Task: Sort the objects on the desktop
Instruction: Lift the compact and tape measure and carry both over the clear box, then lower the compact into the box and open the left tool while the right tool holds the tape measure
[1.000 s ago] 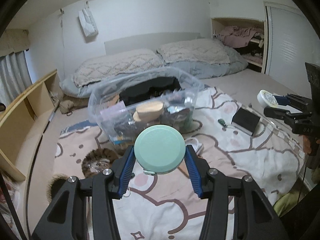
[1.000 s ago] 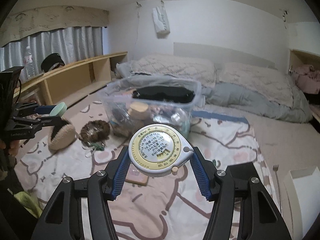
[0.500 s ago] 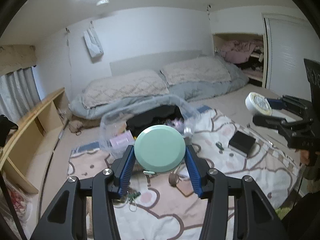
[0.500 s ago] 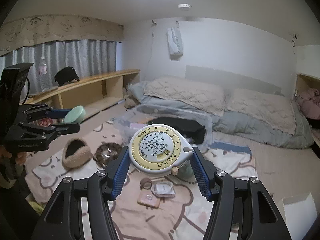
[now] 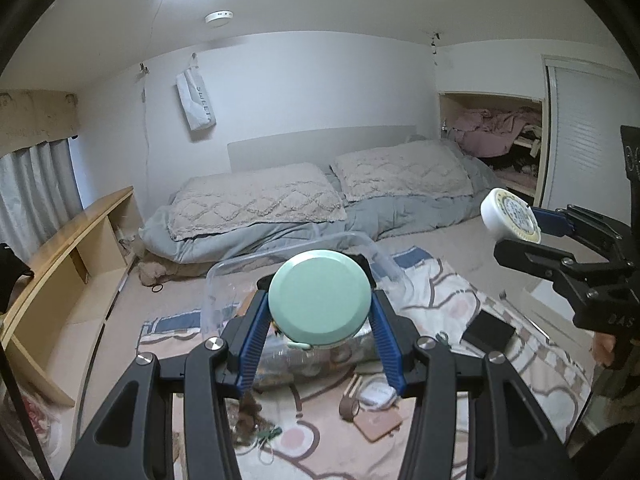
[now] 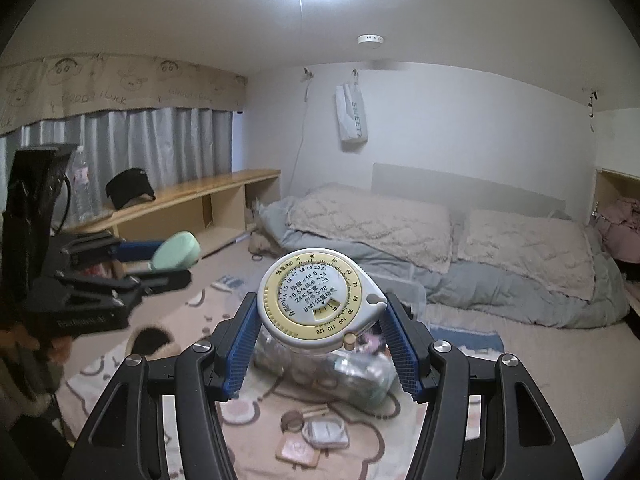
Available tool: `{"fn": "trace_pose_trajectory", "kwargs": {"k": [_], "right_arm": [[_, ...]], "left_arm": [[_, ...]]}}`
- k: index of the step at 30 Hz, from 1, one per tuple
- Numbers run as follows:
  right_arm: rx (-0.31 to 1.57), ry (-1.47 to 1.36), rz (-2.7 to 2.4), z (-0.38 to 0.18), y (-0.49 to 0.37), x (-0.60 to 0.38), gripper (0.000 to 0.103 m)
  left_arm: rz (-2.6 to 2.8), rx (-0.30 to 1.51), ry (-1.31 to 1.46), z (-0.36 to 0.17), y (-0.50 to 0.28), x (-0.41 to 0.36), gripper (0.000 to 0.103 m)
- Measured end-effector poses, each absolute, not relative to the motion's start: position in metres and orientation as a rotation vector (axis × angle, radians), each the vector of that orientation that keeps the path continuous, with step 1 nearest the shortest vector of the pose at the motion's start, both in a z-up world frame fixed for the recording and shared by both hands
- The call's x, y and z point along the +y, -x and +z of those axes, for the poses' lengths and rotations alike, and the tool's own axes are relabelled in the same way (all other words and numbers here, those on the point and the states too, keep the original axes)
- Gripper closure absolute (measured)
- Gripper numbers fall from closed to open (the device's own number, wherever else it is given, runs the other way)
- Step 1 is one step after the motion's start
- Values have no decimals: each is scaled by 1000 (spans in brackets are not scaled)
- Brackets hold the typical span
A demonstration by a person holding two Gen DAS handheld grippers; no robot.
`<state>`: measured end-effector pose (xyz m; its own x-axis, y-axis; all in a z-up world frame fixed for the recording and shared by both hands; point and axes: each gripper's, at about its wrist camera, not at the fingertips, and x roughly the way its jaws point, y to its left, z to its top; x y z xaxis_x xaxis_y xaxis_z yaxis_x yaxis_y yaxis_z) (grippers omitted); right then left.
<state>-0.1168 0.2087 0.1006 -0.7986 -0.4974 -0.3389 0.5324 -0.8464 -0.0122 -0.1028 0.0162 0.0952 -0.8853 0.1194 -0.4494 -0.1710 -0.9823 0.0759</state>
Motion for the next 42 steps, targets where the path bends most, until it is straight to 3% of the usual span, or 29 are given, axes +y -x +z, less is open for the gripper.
{"fn": "trace_pose_trajectory", "kwargs": {"k": [12, 29, 42], "right_arm": [[-31, -460, -2512, 99, 182, 190, 42], [-116, -581, -2467, 52, 275, 164, 42], [-107, -647, -2429, 23, 309, 150, 42]], "left_arm": [[2960, 11, 708, 87, 180, -10, 53], [2987, -76, 813, 35, 267, -45, 53], [2955, -281, 1055, -26, 349, -79, 53]]}}
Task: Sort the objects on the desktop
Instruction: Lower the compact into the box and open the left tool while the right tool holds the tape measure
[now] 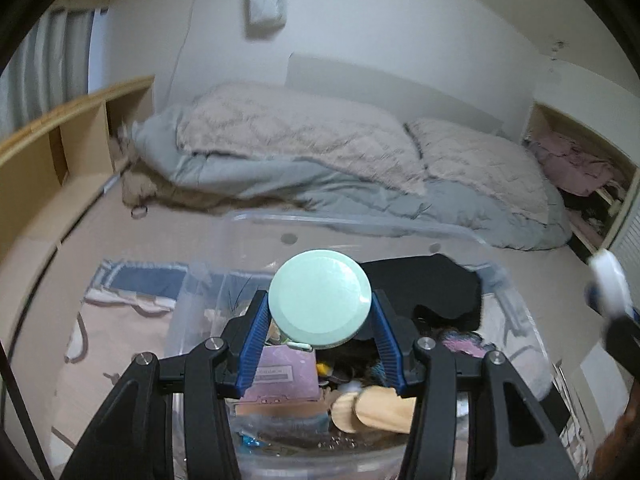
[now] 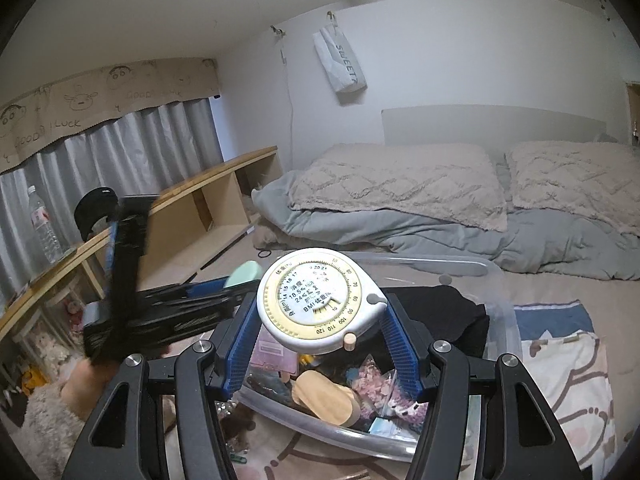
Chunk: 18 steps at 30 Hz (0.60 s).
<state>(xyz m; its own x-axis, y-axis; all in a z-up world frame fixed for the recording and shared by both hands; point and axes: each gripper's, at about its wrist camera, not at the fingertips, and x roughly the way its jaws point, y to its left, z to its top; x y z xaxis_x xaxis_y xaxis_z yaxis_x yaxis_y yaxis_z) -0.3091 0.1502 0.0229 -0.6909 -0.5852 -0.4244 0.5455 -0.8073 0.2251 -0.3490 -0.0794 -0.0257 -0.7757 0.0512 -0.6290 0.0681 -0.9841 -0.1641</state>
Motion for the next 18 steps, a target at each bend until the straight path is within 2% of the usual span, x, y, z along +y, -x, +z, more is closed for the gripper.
{"fn": "trace_pose_trajectory", "kwargs": {"k": [9, 18], "right_arm": [[-146, -676, -2406, 13, 324, 153, 42], [-189, -665, -2385, 14, 329, 156, 42]], "left_arm": [[-2801, 287, -1186, -47, 405, -90, 53], [-2712, 415, -1199, -54, 441, -111, 53]]}}
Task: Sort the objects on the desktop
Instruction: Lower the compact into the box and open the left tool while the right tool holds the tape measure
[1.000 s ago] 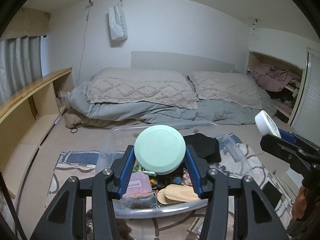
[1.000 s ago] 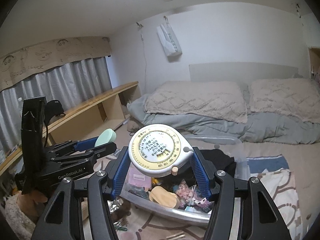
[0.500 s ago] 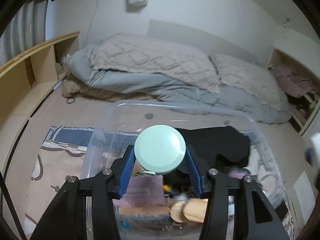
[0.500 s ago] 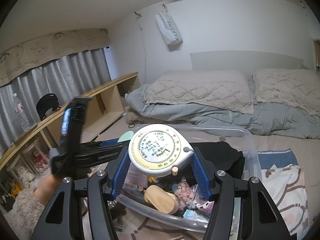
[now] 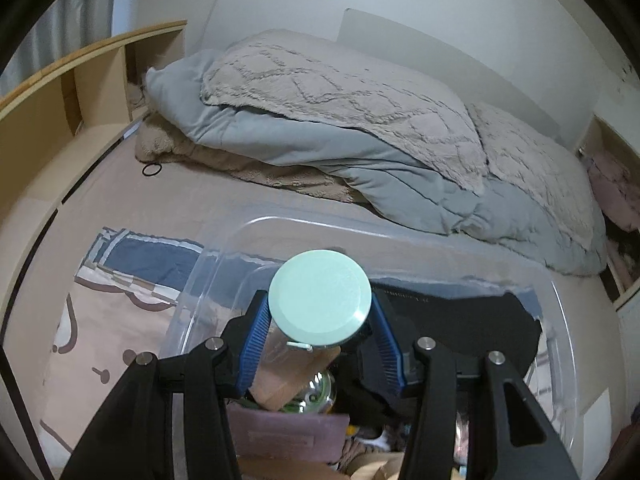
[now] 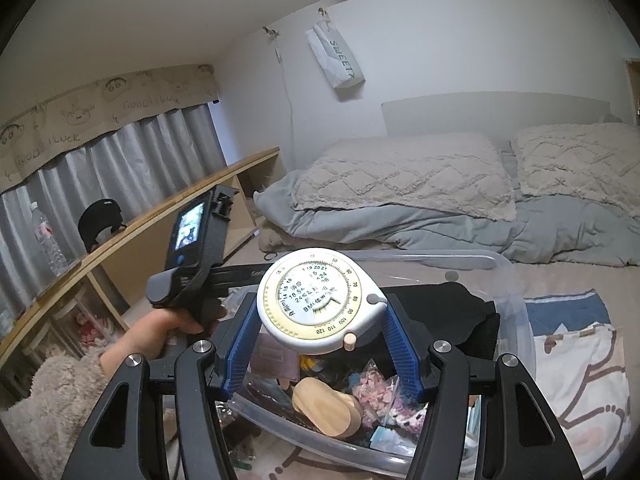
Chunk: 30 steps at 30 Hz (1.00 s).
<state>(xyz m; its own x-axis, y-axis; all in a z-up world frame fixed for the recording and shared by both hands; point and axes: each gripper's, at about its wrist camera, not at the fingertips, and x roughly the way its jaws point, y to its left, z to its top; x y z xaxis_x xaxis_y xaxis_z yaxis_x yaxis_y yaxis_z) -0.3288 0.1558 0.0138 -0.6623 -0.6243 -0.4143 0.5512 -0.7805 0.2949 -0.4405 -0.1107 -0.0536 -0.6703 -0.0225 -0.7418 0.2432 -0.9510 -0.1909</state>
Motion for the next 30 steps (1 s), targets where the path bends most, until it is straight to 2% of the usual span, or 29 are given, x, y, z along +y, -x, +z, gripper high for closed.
{"fn": "trace_pose_trajectory", "kwargs": {"k": [3, 4, 5, 6, 15, 23, 27, 30], "right_arm": [[-200, -662, -2383, 14, 330, 157, 42], [-202, -662, -2382, 14, 331, 156, 42], [-206, -663, -2379, 14, 332, 156, 42], [-210, -664, -2377, 13, 333, 155, 42], [-195, -674, -2363, 8, 333, 146, 42], [-193, -707, -2330, 1, 333, 128, 42], [-169, -734, -2309, -5, 329, 115, 42], [-183, -766, -2277, -10, 331, 106, 42]], "left_arm": [[-2679, 389, -1179, -58, 444, -109, 52], [-2675, 375, -1190, -60, 446, -108, 47], [-2674, 365, -1198, -62, 448, -107, 30], [-2673, 353, -1192, -63, 447, -106, 16], [-2760, 183, -1110, -48, 427, -89, 15], [-2854, 36, -995, -38, 375, -80, 14], [-2870, 37, -884, -42, 344, -91, 5], [-2888, 84, -832, -51, 316, -107, 2]]}}
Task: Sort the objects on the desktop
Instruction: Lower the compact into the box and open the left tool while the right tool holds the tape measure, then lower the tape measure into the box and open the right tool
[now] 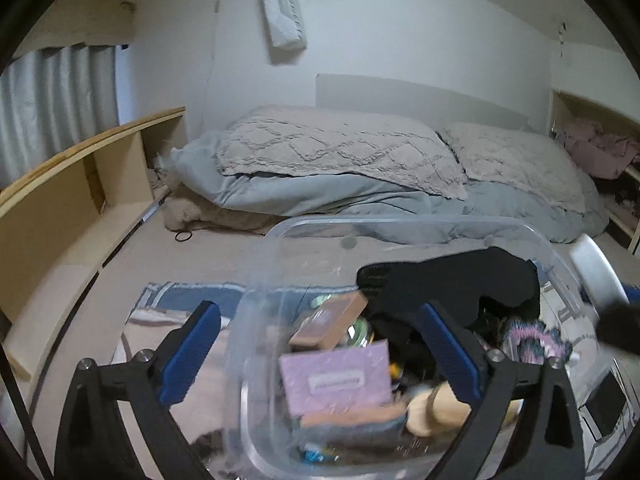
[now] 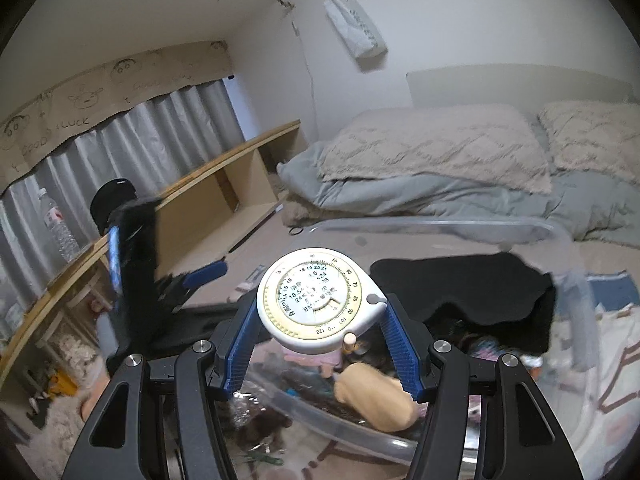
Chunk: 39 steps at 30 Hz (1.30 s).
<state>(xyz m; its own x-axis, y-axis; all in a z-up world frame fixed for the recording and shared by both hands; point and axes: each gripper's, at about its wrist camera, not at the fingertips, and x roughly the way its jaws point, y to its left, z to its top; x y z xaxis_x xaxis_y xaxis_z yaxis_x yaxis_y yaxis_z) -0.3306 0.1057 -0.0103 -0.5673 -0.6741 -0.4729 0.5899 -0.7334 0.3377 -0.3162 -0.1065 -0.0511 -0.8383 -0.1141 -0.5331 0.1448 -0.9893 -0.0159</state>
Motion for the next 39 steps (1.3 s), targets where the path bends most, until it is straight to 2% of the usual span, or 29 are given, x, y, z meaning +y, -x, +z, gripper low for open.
{"fn": "trace_pose_trajectory", "kwargs": {"k": [8, 14, 23, 34, 35, 36, 37, 39], "right_arm": [[-116, -845, -2276, -25, 341, 68, 42], [-25, -923, -2277, -25, 368, 25, 42], [149, -1066, -2274, -34, 413, -42, 42], [216, -1220, -2319, -56, 453, -74, 41], [227, -1207, -2335, -56, 454, -76, 30], [234, -1186, -2356, -56, 454, -76, 7], [233, -1162, -2374, -55, 454, -75, 0], [200, -1120, -2377, -50, 451, -72, 0]], "left_arm": [[-2939, 255, -839, -77, 272, -146, 0], [-2925, 205, -880, -98, 259, -161, 0], [-2947, 201, -820, -98, 242, -183, 0], [-2977, 198, -834, -96, 235, -190, 0], [-2977, 205, -836, -96, 235, -191, 0], [-2978, 210, -839, -97, 236, -191, 0], [-2978, 213, -843, -98, 237, -191, 0], [-2976, 212, -848, -99, 238, -191, 0]]}}
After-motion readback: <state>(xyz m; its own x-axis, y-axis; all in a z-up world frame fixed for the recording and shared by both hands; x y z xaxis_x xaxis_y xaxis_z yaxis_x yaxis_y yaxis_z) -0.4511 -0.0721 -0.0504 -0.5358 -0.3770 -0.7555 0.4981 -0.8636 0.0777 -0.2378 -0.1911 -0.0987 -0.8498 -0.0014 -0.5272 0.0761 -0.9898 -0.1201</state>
